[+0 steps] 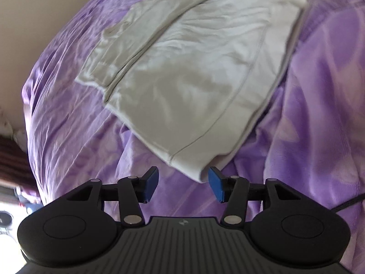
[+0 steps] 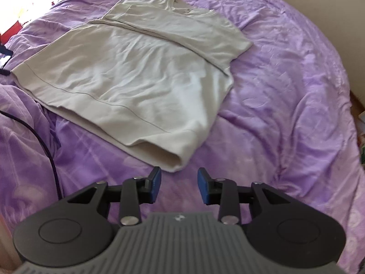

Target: Fold small clothes

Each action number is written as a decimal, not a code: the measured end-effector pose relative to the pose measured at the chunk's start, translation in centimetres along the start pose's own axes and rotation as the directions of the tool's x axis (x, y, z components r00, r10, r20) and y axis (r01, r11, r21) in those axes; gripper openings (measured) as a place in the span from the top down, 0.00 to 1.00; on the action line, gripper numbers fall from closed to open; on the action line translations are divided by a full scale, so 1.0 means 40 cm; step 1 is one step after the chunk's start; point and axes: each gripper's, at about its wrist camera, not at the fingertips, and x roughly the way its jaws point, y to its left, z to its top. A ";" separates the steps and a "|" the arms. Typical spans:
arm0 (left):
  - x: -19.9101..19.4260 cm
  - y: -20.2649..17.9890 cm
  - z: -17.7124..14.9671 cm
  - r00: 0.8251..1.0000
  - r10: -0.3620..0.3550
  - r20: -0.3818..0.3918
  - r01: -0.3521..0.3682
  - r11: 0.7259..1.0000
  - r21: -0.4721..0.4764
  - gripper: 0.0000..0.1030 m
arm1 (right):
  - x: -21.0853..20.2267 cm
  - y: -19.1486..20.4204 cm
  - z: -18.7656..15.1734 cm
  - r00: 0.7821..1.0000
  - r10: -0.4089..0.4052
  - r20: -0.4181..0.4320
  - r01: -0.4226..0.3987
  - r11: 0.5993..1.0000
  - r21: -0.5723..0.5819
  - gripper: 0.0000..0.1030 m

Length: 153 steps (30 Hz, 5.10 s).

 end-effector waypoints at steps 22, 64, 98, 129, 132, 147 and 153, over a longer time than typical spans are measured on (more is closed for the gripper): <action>-0.070 0.064 0.013 0.983 0.074 0.166 -0.029 0.966 -0.256 1.00 | 0.091 -0.003 0.021 0.998 -0.071 0.000 0.071 0.997 -0.027 1.00; 0.013 -0.041 0.000 0.994 -0.010 0.110 -0.007 0.988 0.154 0.49 | 0.058 0.146 0.045 0.992 -0.115 -0.042 0.076 0.843 -0.533 0.70; -0.016 0.023 -0.018 0.991 -0.113 0.075 0.107 0.991 0.075 0.57 | 0.027 0.141 0.018 0.998 -0.016 -0.053 -0.015 0.839 -0.544 0.63; 0.129 -0.095 -0.039 0.987 0.098 0.131 -0.129 0.957 0.258 0.85 | 0.134 0.184 -0.063 0.986 -0.146 0.082 0.155 0.616 -0.773 0.62; 0.101 -0.061 -0.033 0.982 0.082 0.169 -0.107 0.983 0.147 0.92 | 0.130 0.175 -0.073 0.977 -0.166 0.131 0.207 0.621 -0.756 0.83; -0.069 0.145 0.106 0.911 0.267 0.314 -0.227 0.961 -0.159 0.95 | -0.004 0.064 0.079 0.899 -0.271 0.345 0.403 0.821 -0.404 1.00; -0.065 0.271 0.225 0.864 0.383 0.326 -0.316 0.917 -0.242 0.95 | -0.048 -0.015 0.235 0.842 -0.323 0.432 0.461 0.848 -0.262 1.00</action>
